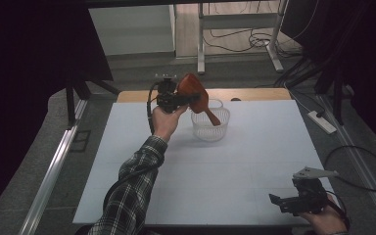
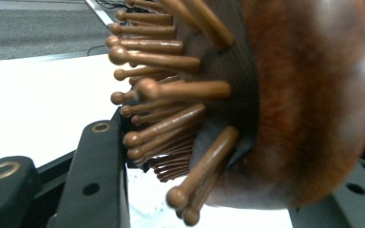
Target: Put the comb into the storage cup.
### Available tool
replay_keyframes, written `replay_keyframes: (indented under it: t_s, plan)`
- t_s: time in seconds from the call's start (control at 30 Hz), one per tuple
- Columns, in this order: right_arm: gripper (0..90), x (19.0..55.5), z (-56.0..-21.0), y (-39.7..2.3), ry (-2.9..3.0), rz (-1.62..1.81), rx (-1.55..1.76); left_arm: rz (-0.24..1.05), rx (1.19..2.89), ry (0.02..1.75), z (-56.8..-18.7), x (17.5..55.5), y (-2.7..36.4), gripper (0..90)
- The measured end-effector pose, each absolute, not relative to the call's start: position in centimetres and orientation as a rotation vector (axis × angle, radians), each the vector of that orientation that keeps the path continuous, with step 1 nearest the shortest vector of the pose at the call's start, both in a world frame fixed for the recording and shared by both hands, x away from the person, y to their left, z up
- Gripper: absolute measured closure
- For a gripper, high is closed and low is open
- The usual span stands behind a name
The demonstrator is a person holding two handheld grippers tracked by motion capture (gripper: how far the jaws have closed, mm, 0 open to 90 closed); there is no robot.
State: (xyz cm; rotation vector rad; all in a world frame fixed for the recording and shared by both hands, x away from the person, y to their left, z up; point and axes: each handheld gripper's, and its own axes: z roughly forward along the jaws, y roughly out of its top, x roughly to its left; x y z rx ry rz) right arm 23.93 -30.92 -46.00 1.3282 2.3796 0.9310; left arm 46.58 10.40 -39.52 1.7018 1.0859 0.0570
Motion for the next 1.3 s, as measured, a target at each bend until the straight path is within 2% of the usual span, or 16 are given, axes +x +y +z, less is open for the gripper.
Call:
replay_keyframes:
  t_s: [1.3]
  plan:
    - [0.0, 24.1, -46.1, -31.0, 2.391, 0.920, 1.342, 0.019, 1.695, 1.129, -44.0, 46.9, 8.7, 51.0]
